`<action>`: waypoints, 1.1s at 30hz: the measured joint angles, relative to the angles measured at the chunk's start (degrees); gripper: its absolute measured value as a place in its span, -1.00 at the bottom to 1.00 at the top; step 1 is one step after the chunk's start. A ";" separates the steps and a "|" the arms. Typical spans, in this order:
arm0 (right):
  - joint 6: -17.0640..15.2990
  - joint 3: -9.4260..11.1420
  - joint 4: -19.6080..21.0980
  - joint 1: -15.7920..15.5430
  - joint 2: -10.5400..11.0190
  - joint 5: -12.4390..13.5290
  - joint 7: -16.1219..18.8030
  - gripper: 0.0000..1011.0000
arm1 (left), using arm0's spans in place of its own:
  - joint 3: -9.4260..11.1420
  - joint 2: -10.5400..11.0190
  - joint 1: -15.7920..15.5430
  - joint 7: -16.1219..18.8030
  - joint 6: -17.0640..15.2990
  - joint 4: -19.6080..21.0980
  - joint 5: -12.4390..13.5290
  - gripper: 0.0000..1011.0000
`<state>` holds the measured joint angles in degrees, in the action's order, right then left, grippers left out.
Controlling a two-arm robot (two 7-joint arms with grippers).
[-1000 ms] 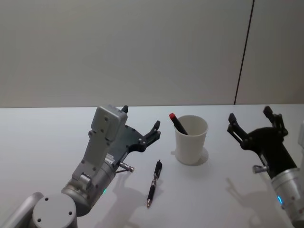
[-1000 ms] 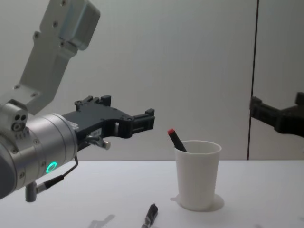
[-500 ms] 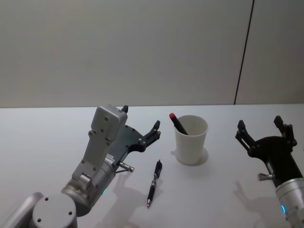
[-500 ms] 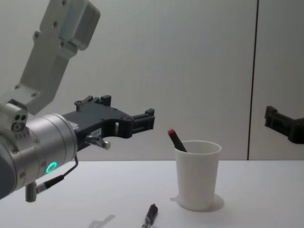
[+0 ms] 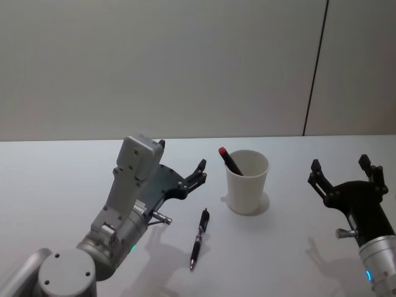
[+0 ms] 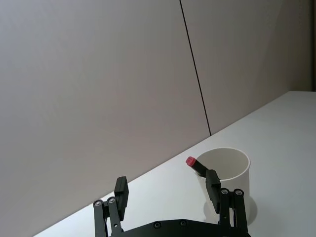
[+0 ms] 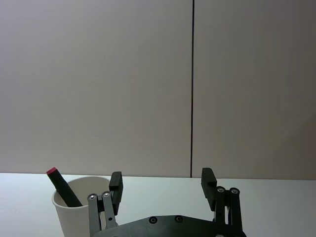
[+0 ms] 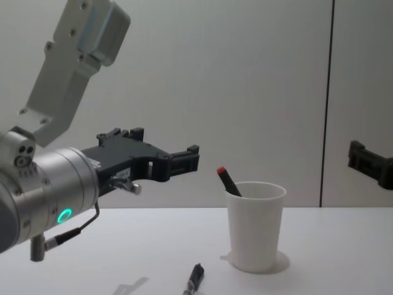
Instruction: Place the pen into the pen holder.
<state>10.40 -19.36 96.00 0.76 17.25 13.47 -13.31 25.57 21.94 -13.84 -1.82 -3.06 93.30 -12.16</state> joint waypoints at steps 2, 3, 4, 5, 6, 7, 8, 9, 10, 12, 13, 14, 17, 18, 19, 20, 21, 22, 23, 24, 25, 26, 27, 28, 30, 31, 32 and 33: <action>-0.01 0.00 0.03 -0.02 0.00 0.00 -0.05 0.98 | -0.10 0.02 -0.06 -0.28 -0.75 0.10 -0.35 0.98; -0.04 0.00 0.09 -0.06 0.01 -0.01 -0.13 0.98 | -0.24 0.05 -0.13 -0.53 -1.53 0.22 -0.71 0.98; -0.07 0.00 0.13 -0.11 0.02 -0.02 -0.20 0.98 | -0.30 0.06 -0.17 -0.60 -1.93 0.28 -0.89 0.98; -0.08 0.00 0.15 -0.13 0.02 -0.03 -0.23 0.98 | -0.42 0.08 -0.26 -0.90 -3.03 0.40 -1.33 0.98; -0.09 0.00 0.17 -0.15 0.03 -0.03 -0.26 0.98 | -0.42 0.08 -0.26 -0.90 -3.03 0.40 -1.33 0.98; -0.10 0.00 0.18 -0.17 0.03 -0.04 -0.30 0.98 | -0.54 0.10 -0.33 -1.20 -4.00 0.50 -1.72 0.98; -0.12 0.00 0.20 -0.20 0.03 -0.04 -0.35 0.98 | -0.68 0.11 -0.43 -1.47 -5.08 0.65 -2.16 0.98; -0.12 0.00 0.21 -0.21 0.03 -0.04 -0.37 0.98 | -0.73 0.12 -0.47 -1.62 -5.66 0.71 -2.32 0.98; -0.13 -0.01 0.22 -0.22 0.03 -0.05 -0.40 0.98 | -0.78 0.12 -0.52 -1.74 -6.17 0.78 -2.51 0.98; -0.15 0.00 0.26 -0.25 0.03 -0.05 -0.47 0.98 | -0.96 0.13 -0.69 -2.18 -8.20 1.01 -3.19 0.98; -0.15 0.00 0.26 -0.26 0.03 -0.05 -0.49 0.98 | -1.00 0.13 -0.74 -2.31 -8.87 1.07 -3.40 0.98; -0.16 0.00 0.28 -0.27 0.03 -0.05 -0.51 0.98 | -1.07 0.13 -0.81 -2.44 -9.56 1.17 -3.60 0.98; -0.18 0.00 0.31 -0.31 0.03 -0.05 -0.56 0.98 | -1.27 0.06 -1.08 -2.88 -12.49 1.53 -4.37 0.98; -0.19 0.00 0.32 -0.32 0.03 -0.05 -0.58 0.98 | -1.35 0.01 -1.18 -3.03 -13.99 1.68 -4.74 0.98; -0.19 0.00 0.32 -0.32 0.03 -0.05 -0.60 0.98 | -1.40 -0.03 -1.27 -3.08 -14.75 1.80 -4.89 0.98; -0.20 0.00 0.33 -0.33 0.03 -0.05 -0.62 0.98 | -1.43 -0.07 -1.35 -3.13 -15.41 1.92 -5.06 0.98; -0.20 0.00 0.33 -0.33 0.03 -0.05 -0.62 0.98 | -1.50 -0.15 -1.52 -3.19 -17.30 2.10 -5.45 0.98; -0.21 0.00 0.34 -0.34 0.03 -0.05 -0.63 0.98 | -1.55 -0.21 -1.61 -3.20 -18.05 2.24 -5.61 0.98; -0.21 0.00 0.34 -0.34 0.03 -0.05 -0.64 0.98 | -1.59 -0.26 -1.70 -3.20 -19.10 2.34 -5.79 0.98; -0.22 0.00 0.34 -0.35 0.03 -0.05 -0.65 0.98 | -1.61 -0.31 -1.78 -3.20 -19.89 2.43 -5.95 0.98; -0.22 0.00 0.35 -0.35 0.03 -0.05 -0.66 0.98 | -1.67 -0.43 -1.96 -3.20 -21.64 2.63 -6.20 0.98; -0.22 0.00 0.36 -0.36 0.03 -0.05 -0.66 0.98 | -1.69 -0.52 -2.08 -3.20 -22.46 2.75 -6.34 0.98; -0.22 0.00 0.36 -0.36 0.03 -0.04 -0.67 0.98 | -1.72 -0.60 -2.18 -3.20 -23.29 2.85 -6.46 0.98; -0.23 0.00 0.38 -0.37 0.03 -0.04 -0.68 0.98 | -1.74 -0.68 -2.28 -3.18 -24.14 2.90 -6.58 0.98; -0.23 0.00 0.39 -0.37 0.03 -0.04 -0.70 0.98 | -1.80 -0.96 -2.61 -3.07 -27.04 3.25 -6.96 0.98; -0.22 0.00 0.39 -0.38 0.03 -0.04 -0.71 0.98 | -1.81 -1.15 -2.82 -2.95 -28.74 3.39 -7.14 0.98; -0.22 0.00 0.40 -0.38 0.03 -0.04 -0.71 0.98 | -1.81 -1.22 -2.88 -2.89 -29.57 3.45 -7.23 0.98; -0.22 0.00 0.40 -0.39 0.03 -0.04 -0.72 0.98 | -1.81 -1.36 -3.01 -2.81 -30.39 3.53 -7.30 0.98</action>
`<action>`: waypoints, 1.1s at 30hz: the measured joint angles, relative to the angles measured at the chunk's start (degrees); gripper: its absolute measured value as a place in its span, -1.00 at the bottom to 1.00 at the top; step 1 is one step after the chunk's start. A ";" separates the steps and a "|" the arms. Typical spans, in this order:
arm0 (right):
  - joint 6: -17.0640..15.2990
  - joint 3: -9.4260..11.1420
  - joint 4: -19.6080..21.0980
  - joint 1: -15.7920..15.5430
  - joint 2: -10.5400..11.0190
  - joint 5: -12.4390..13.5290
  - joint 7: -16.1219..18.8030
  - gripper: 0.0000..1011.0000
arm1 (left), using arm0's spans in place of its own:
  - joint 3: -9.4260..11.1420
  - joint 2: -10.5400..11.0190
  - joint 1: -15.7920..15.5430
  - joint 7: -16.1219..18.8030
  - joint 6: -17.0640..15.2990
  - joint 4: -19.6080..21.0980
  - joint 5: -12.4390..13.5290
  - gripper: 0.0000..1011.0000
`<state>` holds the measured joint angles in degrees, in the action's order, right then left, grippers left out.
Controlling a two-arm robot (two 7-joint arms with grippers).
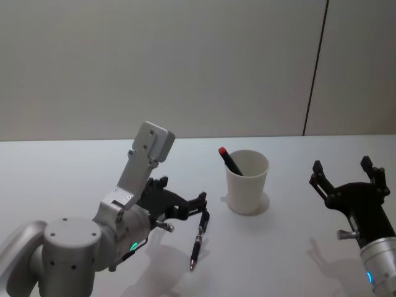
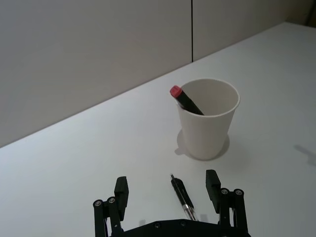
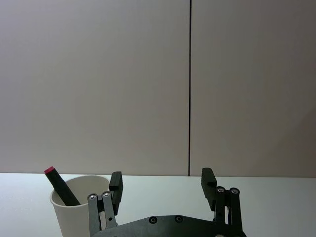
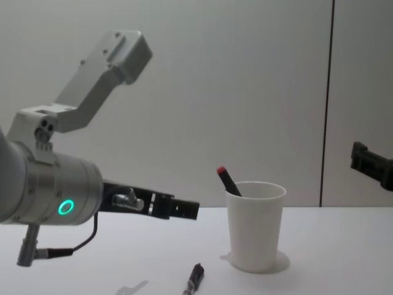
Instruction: Place the pen into the pen holder.
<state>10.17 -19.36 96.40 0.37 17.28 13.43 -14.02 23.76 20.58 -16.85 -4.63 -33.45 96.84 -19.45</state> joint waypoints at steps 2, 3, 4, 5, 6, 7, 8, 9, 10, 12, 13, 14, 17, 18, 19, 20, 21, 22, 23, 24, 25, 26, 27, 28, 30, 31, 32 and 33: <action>0.00 0.00 0.01 -0.01 0.00 0.00 -0.02 0.98 | 0.00 -0.32 -0.28 0.28 -2.54 0.16 -0.15 0.98; 0.00 0.00 0.01 -0.01 0.00 0.00 -0.02 0.98 | 0.01 -0.47 -0.41 0.37 -3.52 0.20 -0.19 0.98; 0.00 0.00 0.01 -0.02 0.00 0.00 -0.03 0.98 | 0.05 -0.70 -0.58 0.63 -4.89 0.22 -0.22 0.98; 0.00 0.00 0.01 -0.02 0.00 0.00 -0.03 0.98 | 0.08 -0.81 -0.66 0.73 -5.55 0.24 -0.23 0.98; 0.00 0.00 0.01 -0.02 0.00 0.00 -0.03 0.98 | 0.12 -0.92 -0.74 0.83 -6.20 0.24 -0.22 0.98; 0.00 0.00 0.01 -0.02 0.00 0.00 -0.03 0.98 | 0.16 -1.08 -0.83 0.95 -7.00 0.24 -0.23 0.98; 0.00 0.00 0.01 -0.02 0.00 0.00 -0.03 0.98 | 0.24 -1.32 -0.98 1.17 -7.93 0.24 -0.23 0.98; 0.00 0.00 0.01 -0.02 0.00 0.00 -0.04 0.98 | 0.29 -1.45 -1.05 1.31 -8.66 0.24 -0.22 0.98; 0.00 0.00 0.01 -0.02 0.00 0.00 -0.03 0.98 | 0.36 -1.61 -1.12 1.42 -9.20 0.21 -0.20 0.98; 0.00 0.00 0.01 -0.02 0.00 0.00 -0.03 0.98 | 0.48 -1.96 -1.28 1.69 -10.59 0.07 -0.10 0.98; 0.00 0.00 0.01 -0.02 0.00 0.00 -0.03 0.98 | 0.58 -2.20 -1.38 1.88 -11.56 -0.07 0.00 0.98; 0.00 0.00 0.01 -0.02 0.00 0.00 -0.03 0.98 | 0.63 -2.32 -1.42 1.94 -11.96 -0.14 0.04 0.98; 0.00 0.00 0.01 -0.02 0.00 0.00 -0.04 0.98 | 0.81 -2.79 -1.60 2.15 -13.39 -0.48 0.23 0.98; 0.01 0.00 0.01 -0.03 0.00 0.00 -0.03 0.98 | 0.81 -2.79 -1.60 2.15 -13.39 -0.48 0.23 0.98; 0.00 0.00 0.01 -0.03 0.00 0.00 -0.03 0.98 | 0.88 -3.00 -1.67 2.24 -14.04 -0.66 0.32 0.98; 0.00 0.00 0.01 -0.02 0.00 0.00 -0.03 0.98 | 0.91 -3.10 -1.70 2.28 -14.31 -0.74 0.36 0.98; 0.00 0.00 0.01 -0.02 0.00 0.00 -0.03 0.98 | 1.00 -3.34 -1.77 2.34 -14.82 -0.95 0.45 0.98; 0.00 0.00 0.01 -0.03 0.00 0.00 -0.03 0.98 | 1.04 -3.45 -1.80 2.37 -15.12 -1.05 0.50 0.98; 0.01 0.00 0.01 -0.03 0.00 0.00 -0.03 0.98 | 1.08 -3.56 -1.84 2.39 -15.34 -1.17 0.55 0.98; 0.01 0.00 0.01 -0.03 0.00 0.00 -0.03 0.98 | 1.14 -3.75 -1.90 2.42 -15.70 -1.39 0.68 0.98; 0.01 0.00 0.01 -0.03 0.00 0.00 -0.03 0.98 | 1.19 -3.89 -1.96 2.43 -15.84 -1.58 0.75 0.98; 0.01 0.00 0.01 -0.03 0.00 0.00 -0.03 0.98 | 1.23 -3.99 -2.01 2.43 -15.98 -1.71 0.81 0.98; 0.01 0.00 0.01 -0.03 0.00 0.00 -0.03 0.98 | 1.26 -4.08 -2.06 2.44 -16.10 -1.86 0.89 0.98; 0.00 0.00 0.01 -0.02 0.00 0.00 -0.03 0.98 | 1.32 -4.29 -2.16 2.44 -16.35 -2.20 1.07 0.98; 0.00 0.00 0.01 -0.02 0.00 0.00 -0.03 0.98 | 1.37 -4.52 -2.30 2.44 -16.52 -2.59 1.27 0.98; 0.00 0.00 0.01 -0.03 0.00 0.00 -0.03 0.98 | 1.44 -4.72 -2.43 2.44 -16.64 -2.95 1.45 0.98; 0.00 0.00 0.01 -0.02 0.00 0.00 -0.03 0.98 | 1.47 -4.82 -2.49 2.44 -16.72 -3.13 1.57 0.98; 0.01 0.00 0.01 -0.03 0.00 0.00 -0.02 0.98 | 1.53 -5.05 -2.63 2.43 -16.82 -3.48 1.74 0.98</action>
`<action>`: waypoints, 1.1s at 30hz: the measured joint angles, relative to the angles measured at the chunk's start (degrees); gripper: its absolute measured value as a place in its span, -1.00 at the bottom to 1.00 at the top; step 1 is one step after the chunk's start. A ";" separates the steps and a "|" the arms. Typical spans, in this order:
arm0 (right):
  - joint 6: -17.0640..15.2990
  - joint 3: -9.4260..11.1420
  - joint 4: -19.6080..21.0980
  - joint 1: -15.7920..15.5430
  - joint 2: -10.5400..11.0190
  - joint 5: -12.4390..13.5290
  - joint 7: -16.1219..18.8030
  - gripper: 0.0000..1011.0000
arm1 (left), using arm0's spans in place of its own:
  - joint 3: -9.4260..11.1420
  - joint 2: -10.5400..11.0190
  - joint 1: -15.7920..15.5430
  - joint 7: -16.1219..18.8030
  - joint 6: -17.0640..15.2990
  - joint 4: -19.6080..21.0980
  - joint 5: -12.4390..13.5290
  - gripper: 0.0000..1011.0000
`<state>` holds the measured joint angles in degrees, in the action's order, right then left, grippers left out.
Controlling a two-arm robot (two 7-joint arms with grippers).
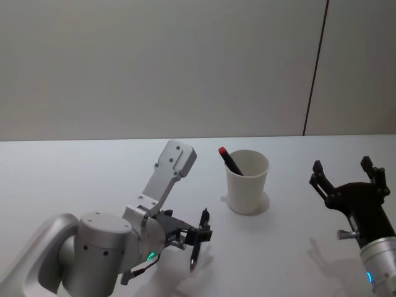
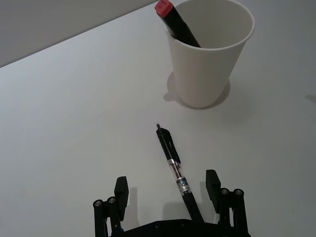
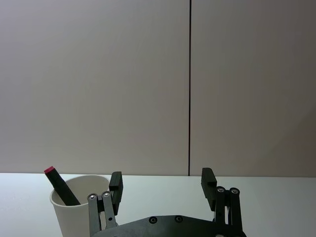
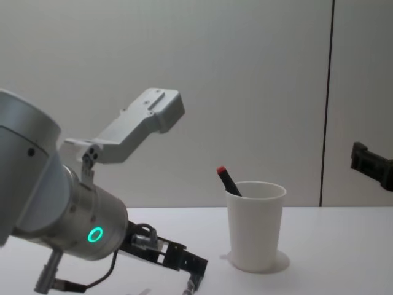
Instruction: Place the pen into the pen holder.
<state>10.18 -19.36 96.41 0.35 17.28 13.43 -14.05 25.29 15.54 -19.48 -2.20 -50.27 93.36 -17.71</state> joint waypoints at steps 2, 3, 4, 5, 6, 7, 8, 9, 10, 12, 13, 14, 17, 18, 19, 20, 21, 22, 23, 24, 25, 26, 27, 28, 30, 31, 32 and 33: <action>0.00 0.00 0.00 0.00 0.00 0.00 0.00 0.98 | 0.04 -0.22 -0.15 -0.01 -0.11 -0.40 0.16 0.98; 0.00 0.00 0.00 0.00 0.00 0.00 0.00 0.98 | 0.08 -0.41 -0.26 -0.01 -0.23 -0.74 0.33 0.98; 0.00 0.00 0.00 0.00 0.00 0.00 0.00 0.98 | 0.10 -0.51 -0.32 -0.02 -0.29 -0.89 0.40 0.98; 0.00 0.00 0.00 0.00 0.00 0.00 0.00 0.98 | 0.12 -0.63 -0.39 -0.03 -0.38 -1.09 0.49 0.98; 0.00 0.00 0.00 0.00 0.00 0.00 0.00 0.98 | 0.15 -0.72 -0.44 -0.03 -0.43 -1.23 0.53 0.98; 0.00 0.00 0.00 0.00 0.00 0.00 0.00 0.98 | 0.17 -0.82 -0.50 -0.04 -0.51 -1.37 0.59 0.98; 0.00 0.00 0.00 0.00 0.00 0.00 0.00 0.98 | 0.21 -1.03 -0.62 -0.05 -0.73 -1.68 0.75 0.98; 0.00 0.00 0.00 0.00 0.00 0.00 0.00 0.98 | 0.23 -1.11 -0.68 -0.05 -0.84 -1.80 0.83 0.98; 0.00 0.00 0.00 0.00 0.00 0.00 0.00 0.98 | 0.26 -1.29 -0.77 -0.06 -1.07 -2.04 0.99 0.98; 0.00 0.00 0.00 0.00 0.00 0.00 0.00 0.98 | 0.31 -1.47 -0.87 -0.06 -1.30 -2.28 1.15 0.98; 0.00 0.00 0.00 0.00 0.00 0.00 0.00 0.98 | 0.34 -1.58 -0.91 -0.06 -1.40 -2.40 1.24 0.98; 0.00 0.00 0.00 0.00 0.00 0.00 0.00 0.98 | 0.42 -1.79 -1.02 -0.06 -1.66 -2.68 1.45 0.98; 0.00 0.00 0.00 0.00 0.00 0.00 0.00 0.98 | 0.52 -2.15 -1.18 -0.06 -2.05 -3.15 1.82 0.98; 0.00 0.00 0.00 0.00 0.00 0.00 0.00 0.98 | 0.56 -2.26 -1.22 -0.05 -2.13 -3.30 1.92 0.98; 0.00 0.00 0.00 0.00 0.00 0.00 0.00 0.98 | 0.59 -2.33 -1.25 -0.05 -2.24 -3.40 2.04 0.98; 0.00 0.00 0.00 0.00 0.00 0.00 0.00 0.98 | 0.61 -2.42 -1.28 -0.05 -2.32 -3.51 2.13 0.98; 0.00 0.00 0.00 0.00 0.00 0.00 0.00 0.98 | 0.68 -2.59 -1.35 -0.06 -2.48 -3.74 2.32 0.98; 0.00 0.00 0.00 0.00 0.00 0.00 0.00 0.98 | 0.72 -2.73 -1.41 -0.06 -2.63 -3.88 2.50 0.98; 0.00 0.00 0.00 0.00 0.00 0.00 0.00 0.98 | 0.72 -2.73 -1.41 -0.06 -2.63 -3.88 2.50 0.98; 0.00 0.00 0.00 0.00 0.00 0.00 0.00 0.98 | 0.78 -2.85 -1.44 -0.06 -2.76 -4.07 2.69 0.98; 0.00 0.00 0.00 0.00 0.00 0.00 0.00 0.98 | 0.83 -2.97 -1.47 -0.09 -2.89 -4.23 2.90 0.98; 0.00 0.00 0.00 0.00 0.00 0.00 0.00 0.98 | 0.87 -3.05 -1.50 -0.11 -2.94 -4.31 3.00 0.98; 0.00 0.00 0.00 0.00 0.00 0.00 0.00 0.98 | 0.89 -3.10 -1.51 -0.13 -2.98 -4.39 3.11 0.98; 0.00 0.00 0.00 0.00 0.00 0.00 0.00 0.98 | 0.91 -3.16 -1.52 -0.16 -3.04 -4.44 3.25 0.98; 0.00 0.00 0.00 0.00 0.00 0.00 0.00 0.98 | 0.98 -3.29 -1.54 -0.25 -3.10 -4.62 3.50 0.98; 0.00 0.00 0.00 0.00 0.00 0.00 0.00 0.98 | 1.00 -3.34 -1.55 -0.28 -3.13 -4.67 3.64 0.98; 0.00 0.00 0.00 0.00 0.00 0.00 0.00 0.98 | 1.02 -3.39 -1.55 -0.31 -3.14 -4.72 3.73 0.98; 0.00 0.00 0.00 0.00 0.00 0.00 0.00 0.98 | 1.06 -3.44 -1.55 -0.34 -3.16 -4.79 3.87 0.98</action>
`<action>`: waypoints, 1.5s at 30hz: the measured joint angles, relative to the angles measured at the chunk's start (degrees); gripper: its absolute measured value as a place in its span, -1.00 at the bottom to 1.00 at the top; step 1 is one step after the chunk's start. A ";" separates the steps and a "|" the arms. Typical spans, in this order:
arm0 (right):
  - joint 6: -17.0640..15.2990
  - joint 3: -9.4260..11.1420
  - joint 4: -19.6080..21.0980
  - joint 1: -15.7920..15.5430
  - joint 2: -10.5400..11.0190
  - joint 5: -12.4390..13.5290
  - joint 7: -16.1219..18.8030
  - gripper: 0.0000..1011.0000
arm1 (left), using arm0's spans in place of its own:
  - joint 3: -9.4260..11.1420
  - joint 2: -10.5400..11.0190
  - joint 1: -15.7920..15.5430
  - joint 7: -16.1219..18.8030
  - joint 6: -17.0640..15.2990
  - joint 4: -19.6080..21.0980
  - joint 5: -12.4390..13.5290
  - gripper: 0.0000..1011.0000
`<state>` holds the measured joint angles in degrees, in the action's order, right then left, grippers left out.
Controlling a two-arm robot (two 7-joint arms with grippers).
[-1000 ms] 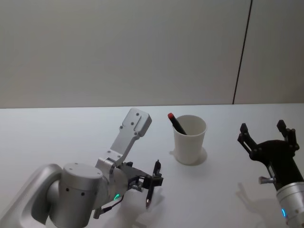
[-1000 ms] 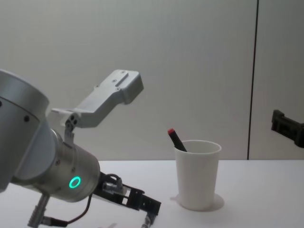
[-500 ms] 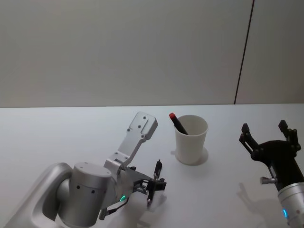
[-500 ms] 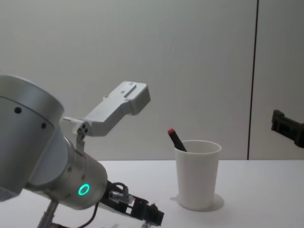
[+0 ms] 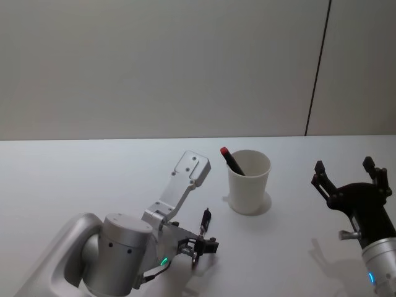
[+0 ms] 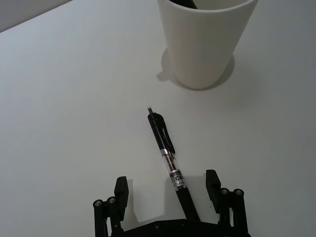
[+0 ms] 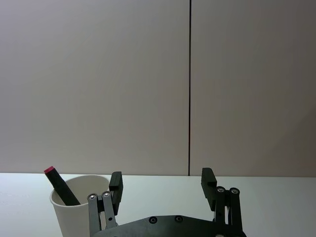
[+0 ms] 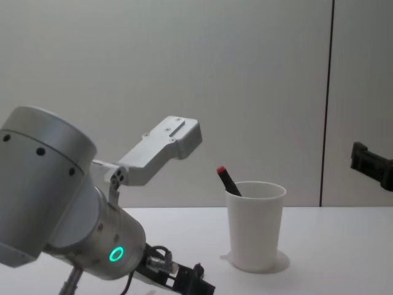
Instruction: Place the pen into the pen holder.
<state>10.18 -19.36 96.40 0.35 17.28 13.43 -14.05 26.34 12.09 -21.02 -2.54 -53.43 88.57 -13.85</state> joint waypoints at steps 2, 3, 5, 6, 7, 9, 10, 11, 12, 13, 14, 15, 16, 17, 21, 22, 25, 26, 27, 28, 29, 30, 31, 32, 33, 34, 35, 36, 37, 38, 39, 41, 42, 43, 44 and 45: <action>0.00 0.00 0.00 0.00 0.00 0.00 0.00 0.98 | 0.06 -0.11 0.00 -0.12 -0.01 -0.14 0.31 0.98; 0.00 0.00 0.00 0.00 0.00 0.00 0.00 0.98 | 0.08 -0.16 0.00 -0.15 -0.02 -0.19 0.41 0.98; 0.00 0.00 0.00 0.00 0.00 0.00 0.00 0.98 | 0.13 -0.25 0.01 -0.27 -0.01 -0.31 0.73 0.98; 0.00 0.00 0.00 0.00 0.00 0.00 0.00 0.98 | 0.16 -0.33 0.03 -0.35 -0.01 -0.38 0.91 0.98; 0.00 0.00 0.00 0.00 0.00 0.00 0.00 0.98 | 0.17 -0.35 0.04 -0.37 0.00 -0.40 1.00 0.98; 0.00 0.00 0.00 0.00 0.00 0.00 0.00 0.98 | 0.18 -0.40 0.08 -0.43 0.01 -0.46 1.19 0.98; 0.00 0.00 0.00 0.00 0.00 0.00 0.00 0.98 | 0.19 -0.44 0.11 -0.47 0.02 -0.50 1.37 0.98; 0.00 0.00 0.00 0.00 0.00 0.00 0.00 0.98 | 0.20 -0.47 0.13 -0.50 0.02 -0.53 1.48 0.98; 0.00 0.00 0.00 0.00 0.00 0.00 0.00 0.98 | 0.21 -0.52 0.16 -0.54 0.02 -0.55 1.62 0.98; 0.00 0.00 0.00 0.00 0.00 0.00 0.00 0.98 | 0.21 -0.52 0.16 -0.54 0.02 -0.55 1.62 0.98; 0.00 0.00 0.00 0.00 0.00 0.00 0.00 0.98 | 0.22 -0.58 0.19 -0.61 0.03 -0.59 1.80 0.98; 0.00 0.00 0.00 0.00 0.00 0.00 0.00 0.98 | 0.22 -0.60 0.19 -0.63 0.03 -0.60 1.87 0.98; 0.00 0.00 0.00 0.00 0.00 0.00 0.00 0.98 | 0.22 -0.66 0.23 -0.67 0.04 -0.65 2.03 0.98; 0.00 0.00 0.00 0.00 0.00 0.00 0.00 0.98 | 0.22 -0.68 0.24 -0.69 0.04 -0.67 2.08 0.98; 0.00 0.00 0.00 0.00 0.00 0.00 0.00 0.98 | 0.20 -0.84 0.37 -0.74 0.06 -0.74 2.36 0.84; 0.00 0.00 0.00 0.00 0.00 0.00 0.00 0.98 | 0.18 -0.87 0.38 -0.74 0.06 -0.75 2.38 0.81; 0.00 0.00 0.00 0.00 0.00 0.00 0.00 0.98 | 0.13 -0.96 0.45 -0.74 0.06 -0.79 2.43 0.66; 0.00 0.00 0.00 0.00 0.00 0.00 0.00 0.98 | 0.10 -1.02 0.50 -0.73 0.04 -0.83 2.45 0.60; 0.00 0.00 0.00 0.00 0.00 0.00 0.00 0.98 | 0.07 -1.05 0.51 -0.72 0.02 -0.85 2.46 0.47; 0.00 0.00 0.00 0.00 0.00 0.00 0.00 0.98 | 0.03 -1.11 0.55 -0.71 -0.05 -0.91 2.47 0.47; 0.00 0.00 0.00 0.00 0.00 0.00 0.00 0.98 | 0.01 -1.14 0.57 -0.70 -0.09 -0.93 2.47 0.39; 0.00 0.00 0.00 0.00 0.00 0.00 0.00 0.98 | -0.01 -1.17 0.59 -0.70 -0.13 -0.96 2.47 0.35; 0.00 0.00 0.00 0.00 0.00 0.00 0.00 0.98 | -0.02 -1.20 0.61 -0.70 -0.16 -0.98 2.47 0.33; 0.00 0.00 0.00 0.00 0.00 0.00 0.00 0.98 | -0.07 -1.26 0.66 -0.71 -0.19 -1.03 2.47 0.19; 0.00 0.00 0.00 0.00 0.00 0.00 0.00 0.98 | -0.08 -1.29 0.68 -0.70 -0.22 -1.05 2.47 0.17; 0.00 0.00 0.00 0.00 0.00 0.00 -0.01 0.98 | -0.10 -1.32 0.70 -0.71 -0.23 -1.07 2.47 0.08; 0.00 0.00 0.00 0.00 0.00 0.00 0.00 0.98 | -0.13 -1.37 0.74 -0.72 -0.27 -1.14 2.47 0.05; 0.00 0.00 0.00 0.00 0.00 0.00 0.00 0.98 | -0.13 -1.37 0.74 -0.72 -0.27 -1.14 2.47 -0.04; 0.00 0.00 0.00 0.00 0.00 0.00 0.00 0.98 | -0.16 -1.42 0.80 -0.73 -0.31 -1.18 2.48 -0.15; 0.00 0.00 0.00 0.00 0.00 0.00 0.00 0.98 | -0.20 -1.45 0.84 -0.73 -0.36 -1.21 2.50 -0.15; 0.00 0.00 0.00 0.00 0.00 0.00 0.00 0.98 | -0.21 -1.49 0.87 -0.74 -0.39 -1.24 2.52 -0.21; 0.00 0.00 0.00 0.00 0.00 0.00 0.00 0.98 | -0.26 -1.54 0.94 -0.76 -0.47 -1.29 2.58 -0.26; 0.00 0.00 0.00 0.00 0.00 0.00 0.00 0.98 | -0.28 -1.56 0.96 -0.78 -0.51 -1.29 2.63 -0.28; 0.00 0.00 0.00 0.00 0.00 0.00 0.00 0.98 | -0.30 -1.59 0.99 -0.79 -0.55 -1.29 2.67 -0.30; 0.00 0.00 0.00 0.00 0.00 0.00 0.00 0.98 | -0.31 -1.61 1.01 -0.81 -0.59 -1.31 2.70 -0.32; 0.00 0.00 0.00 0.00 0.00 0.00 0.00 0.98 | -0.34 -1.65 1.04 -0.85 -0.64 -1.35 2.75 -0.39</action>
<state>10.18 -19.36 96.40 0.35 17.28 13.43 -14.05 26.00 10.44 -19.99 -3.39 -54.06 87.22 -11.10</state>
